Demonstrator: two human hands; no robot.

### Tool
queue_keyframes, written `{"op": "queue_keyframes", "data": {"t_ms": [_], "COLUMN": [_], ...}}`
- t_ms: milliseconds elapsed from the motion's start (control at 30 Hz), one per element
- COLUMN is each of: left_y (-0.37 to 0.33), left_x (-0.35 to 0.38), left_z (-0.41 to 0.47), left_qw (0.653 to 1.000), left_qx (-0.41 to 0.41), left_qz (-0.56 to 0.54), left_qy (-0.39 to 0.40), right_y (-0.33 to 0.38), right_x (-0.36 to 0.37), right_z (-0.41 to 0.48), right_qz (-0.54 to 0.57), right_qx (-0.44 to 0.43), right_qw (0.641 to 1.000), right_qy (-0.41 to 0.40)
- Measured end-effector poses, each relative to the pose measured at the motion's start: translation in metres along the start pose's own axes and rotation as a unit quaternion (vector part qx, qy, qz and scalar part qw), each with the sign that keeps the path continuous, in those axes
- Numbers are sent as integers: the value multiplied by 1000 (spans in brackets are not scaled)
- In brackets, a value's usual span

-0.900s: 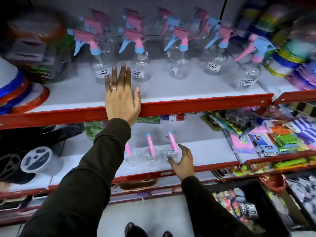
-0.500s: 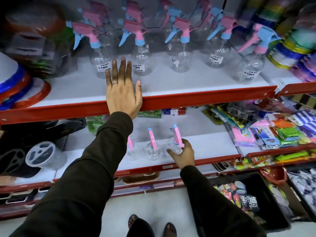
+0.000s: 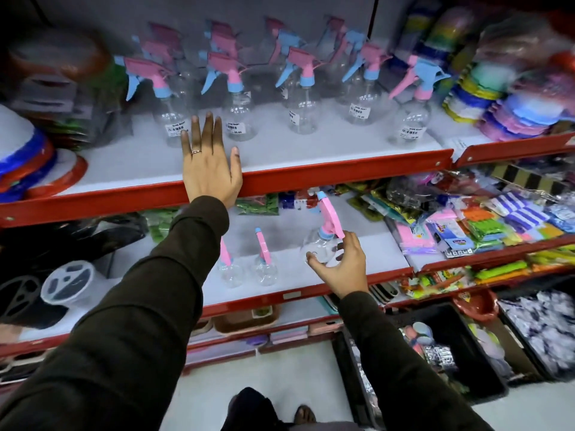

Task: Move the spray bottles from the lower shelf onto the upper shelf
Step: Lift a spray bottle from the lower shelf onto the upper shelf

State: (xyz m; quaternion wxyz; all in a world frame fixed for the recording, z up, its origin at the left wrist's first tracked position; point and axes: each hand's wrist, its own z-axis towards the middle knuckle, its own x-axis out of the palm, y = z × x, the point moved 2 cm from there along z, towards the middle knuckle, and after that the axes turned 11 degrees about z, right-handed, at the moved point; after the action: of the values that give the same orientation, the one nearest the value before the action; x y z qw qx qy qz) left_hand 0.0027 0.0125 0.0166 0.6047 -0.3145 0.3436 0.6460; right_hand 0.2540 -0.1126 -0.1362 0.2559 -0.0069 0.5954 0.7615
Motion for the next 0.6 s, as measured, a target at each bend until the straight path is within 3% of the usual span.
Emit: {"op": "queue_keyframes", "data": {"t_ms": [367,600], "left_y": [1,1], "left_x": [-3,2], "left_z": [-1,0], "left_qw": [1000,1000], "left_qx": [6,6], "left_qz": [-9,-11], "left_qy": [-1,-2], "right_y": [82,129], "right_x": [-27,-25], "right_z": [60,114], "right_qz": [47,76], "right_qx": [-149,-165], "right_qw": [986,979], "right_qy": [-55,-95]}}
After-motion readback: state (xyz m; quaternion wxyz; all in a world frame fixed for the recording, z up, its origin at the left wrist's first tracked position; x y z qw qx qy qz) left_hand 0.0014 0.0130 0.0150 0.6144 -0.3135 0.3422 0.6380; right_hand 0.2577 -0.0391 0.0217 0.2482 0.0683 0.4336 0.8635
